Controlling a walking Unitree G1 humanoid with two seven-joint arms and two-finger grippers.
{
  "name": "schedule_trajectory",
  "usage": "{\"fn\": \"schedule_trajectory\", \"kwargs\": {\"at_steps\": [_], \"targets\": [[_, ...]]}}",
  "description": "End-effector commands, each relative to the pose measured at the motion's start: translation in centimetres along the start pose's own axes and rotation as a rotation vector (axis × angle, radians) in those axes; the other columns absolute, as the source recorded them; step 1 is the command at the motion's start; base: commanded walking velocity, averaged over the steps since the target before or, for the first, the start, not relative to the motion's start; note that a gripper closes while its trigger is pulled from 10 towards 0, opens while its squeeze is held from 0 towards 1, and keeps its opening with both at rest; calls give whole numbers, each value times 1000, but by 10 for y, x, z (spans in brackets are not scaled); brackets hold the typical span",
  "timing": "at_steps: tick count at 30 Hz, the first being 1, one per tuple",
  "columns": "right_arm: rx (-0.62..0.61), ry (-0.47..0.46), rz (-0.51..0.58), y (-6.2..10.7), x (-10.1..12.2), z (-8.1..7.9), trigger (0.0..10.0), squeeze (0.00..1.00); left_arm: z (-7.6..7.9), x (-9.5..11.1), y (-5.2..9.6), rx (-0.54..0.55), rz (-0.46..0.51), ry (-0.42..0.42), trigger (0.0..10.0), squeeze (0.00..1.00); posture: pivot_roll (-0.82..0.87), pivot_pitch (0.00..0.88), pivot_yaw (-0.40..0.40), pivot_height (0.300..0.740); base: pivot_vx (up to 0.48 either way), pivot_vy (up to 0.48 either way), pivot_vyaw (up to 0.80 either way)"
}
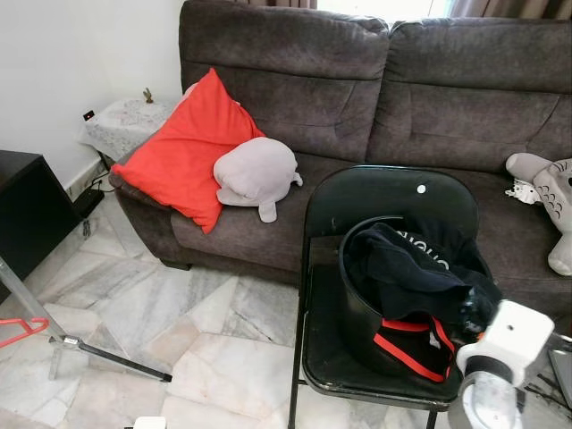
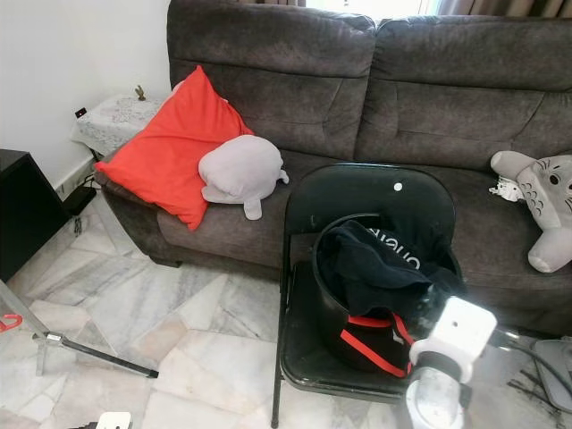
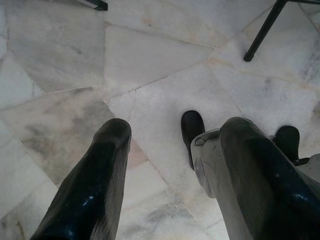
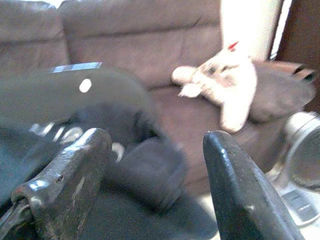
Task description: Hang hanger
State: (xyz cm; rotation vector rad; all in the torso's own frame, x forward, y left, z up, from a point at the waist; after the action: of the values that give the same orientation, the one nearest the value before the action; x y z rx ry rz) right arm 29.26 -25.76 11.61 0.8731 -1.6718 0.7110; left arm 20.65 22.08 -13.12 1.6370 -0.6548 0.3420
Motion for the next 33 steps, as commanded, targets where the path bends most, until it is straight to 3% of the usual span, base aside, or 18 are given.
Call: {"fn": "schedule_trajectory", "kwargs": {"at_steps": [1,7,12,16,32,33], "targets": [[-29,1,18,2,6,6,10000,0,-1,-7,1,-5,-24,-8,10000,0,-103,53,58,740,0,0,0],[-41,8,8,-1,3,10,10000,0,-1,-7,1,-4,-23,-7,10000,0,-100,51,56,740,0,0,0],[47,-1,-63,-1,-10,-10,10000,0,-2,-7,1,-3,-22,-8,10000,0,-97,49,56,740,0,0,0],[143,34,-30,6,-4,-27,10000,0,-2,-6,1,-3,-22,-10,10000,0,-98,51,58,740,0,0,0],[193,83,-67,23,-14,-26,10000,0,-2,-7,1,-3,-23,-10,10000,0,-101,55,56,740,0,0,0],[190,99,-78,24,-16,-25,10000,247,-2,-7,1,-3,-23,-10,10000,0,-102,56,56,740,0,0,0]]}}
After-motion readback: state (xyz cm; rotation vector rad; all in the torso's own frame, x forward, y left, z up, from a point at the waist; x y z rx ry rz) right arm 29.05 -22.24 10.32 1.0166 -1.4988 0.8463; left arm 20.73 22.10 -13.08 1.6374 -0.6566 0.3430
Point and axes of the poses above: a point about 5 cm out from each wrist's last joint towards the gripper, its own y axis pointing back from the gripper into the wrist, its own x axis along the axis of the wrist's last joint, z = x × y, the point moved 6 cm from there along -y, pointing out of the wrist towards the gripper, and after that the axes turned 14 degrees about -y, right-handed, at the moved point
